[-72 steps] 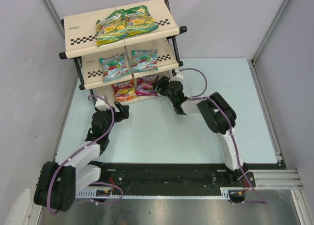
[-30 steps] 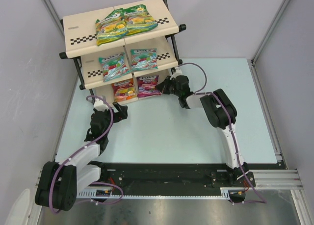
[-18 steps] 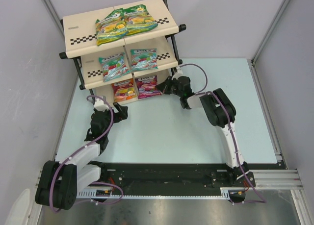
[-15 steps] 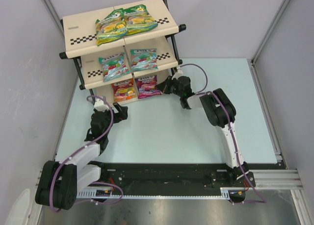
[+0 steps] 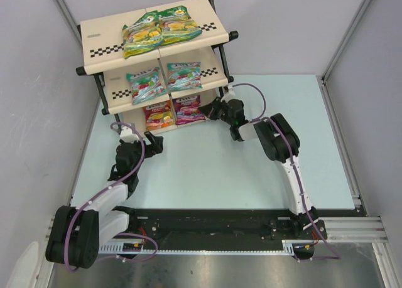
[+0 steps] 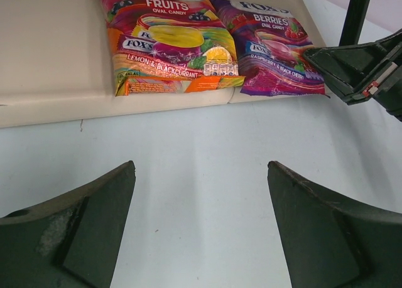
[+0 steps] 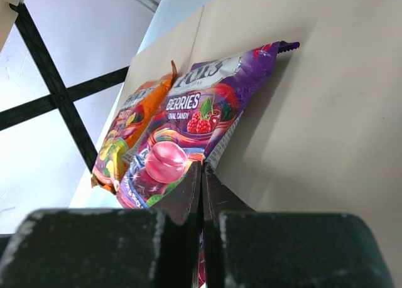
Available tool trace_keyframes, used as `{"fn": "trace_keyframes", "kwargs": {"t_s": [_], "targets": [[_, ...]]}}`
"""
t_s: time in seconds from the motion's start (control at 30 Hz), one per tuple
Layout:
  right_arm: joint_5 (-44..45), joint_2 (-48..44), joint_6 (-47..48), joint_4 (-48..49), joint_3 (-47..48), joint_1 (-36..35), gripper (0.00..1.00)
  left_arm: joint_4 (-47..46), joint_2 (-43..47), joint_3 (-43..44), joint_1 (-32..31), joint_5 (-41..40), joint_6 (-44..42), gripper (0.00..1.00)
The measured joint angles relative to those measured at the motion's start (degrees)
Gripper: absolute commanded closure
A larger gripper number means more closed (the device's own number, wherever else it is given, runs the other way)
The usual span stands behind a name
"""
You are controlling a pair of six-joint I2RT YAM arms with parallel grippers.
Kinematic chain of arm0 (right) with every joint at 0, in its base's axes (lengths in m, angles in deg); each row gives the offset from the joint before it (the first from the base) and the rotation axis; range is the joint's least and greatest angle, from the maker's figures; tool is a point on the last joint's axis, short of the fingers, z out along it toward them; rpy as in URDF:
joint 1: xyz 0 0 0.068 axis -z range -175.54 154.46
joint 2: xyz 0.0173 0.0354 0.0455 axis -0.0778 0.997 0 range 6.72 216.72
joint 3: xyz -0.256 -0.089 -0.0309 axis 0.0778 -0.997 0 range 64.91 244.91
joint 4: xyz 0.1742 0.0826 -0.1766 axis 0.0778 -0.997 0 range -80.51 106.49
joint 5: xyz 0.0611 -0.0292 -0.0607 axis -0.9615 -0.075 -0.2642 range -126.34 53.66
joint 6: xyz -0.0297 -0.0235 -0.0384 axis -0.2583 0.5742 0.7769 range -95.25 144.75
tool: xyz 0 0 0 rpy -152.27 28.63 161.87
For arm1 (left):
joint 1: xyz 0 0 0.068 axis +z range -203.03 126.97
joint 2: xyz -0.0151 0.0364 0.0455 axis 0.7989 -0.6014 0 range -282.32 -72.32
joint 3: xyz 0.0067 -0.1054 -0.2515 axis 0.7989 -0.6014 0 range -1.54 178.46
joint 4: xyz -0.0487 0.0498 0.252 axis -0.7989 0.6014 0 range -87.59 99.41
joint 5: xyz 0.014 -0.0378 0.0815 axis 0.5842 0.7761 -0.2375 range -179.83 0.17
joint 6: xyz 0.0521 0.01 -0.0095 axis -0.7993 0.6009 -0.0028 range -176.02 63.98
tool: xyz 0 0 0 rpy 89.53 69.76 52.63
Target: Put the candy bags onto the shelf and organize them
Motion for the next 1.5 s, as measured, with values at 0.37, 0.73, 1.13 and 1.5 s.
{"fn": "trace_keyframes", "kwargs": {"t_s": [0.37, 0.73, 1.13, 1.5], "targets": [[0.02, 2.12, -1.73, 1.29, 1.9, 0.02, 0.97, -0.28, -0.37, -0.26, 0.55, 0.98, 0.13, 0.09], [0.11, 3.15, -3.32, 3.1, 3.8, 0.22, 0.74, -0.37, -0.42, -0.33, 1.03, 1.4, 0.44, 0.09], [3.45, -1.46, -6.47, 14.86, -11.98, 3.89, 0.58, -0.35, 0.07, -0.33, 1.11, 1.55, 0.39, 0.1], [5.4, -15.34, -7.91, 21.14, -30.91, 4.9, 0.55, 0.55, 7.41, -0.66, 1.18, 1.51, 1.53, 0.02]]}}
